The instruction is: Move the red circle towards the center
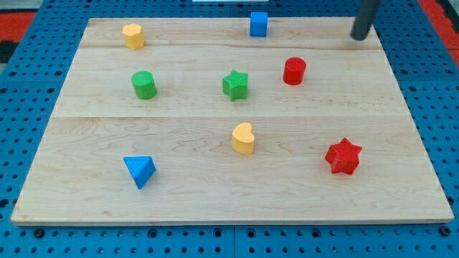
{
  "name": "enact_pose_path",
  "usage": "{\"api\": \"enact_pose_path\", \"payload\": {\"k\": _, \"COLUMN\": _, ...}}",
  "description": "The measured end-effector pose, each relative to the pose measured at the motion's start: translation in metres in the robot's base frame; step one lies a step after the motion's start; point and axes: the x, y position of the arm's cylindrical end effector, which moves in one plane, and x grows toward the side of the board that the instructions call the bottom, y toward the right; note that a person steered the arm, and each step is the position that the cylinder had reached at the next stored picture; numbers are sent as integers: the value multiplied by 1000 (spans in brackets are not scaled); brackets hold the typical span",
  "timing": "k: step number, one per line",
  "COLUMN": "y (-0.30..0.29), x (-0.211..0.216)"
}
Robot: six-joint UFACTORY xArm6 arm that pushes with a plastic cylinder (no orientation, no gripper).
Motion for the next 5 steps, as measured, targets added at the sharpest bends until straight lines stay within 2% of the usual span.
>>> {"api": "enact_pose_path", "payload": {"k": 1, "y": -53, "x": 24}}
{"api": "enact_pose_path", "payload": {"k": 3, "y": -74, "x": 74}}
{"api": "enact_pose_path", "payload": {"k": 5, "y": -133, "x": 76}}
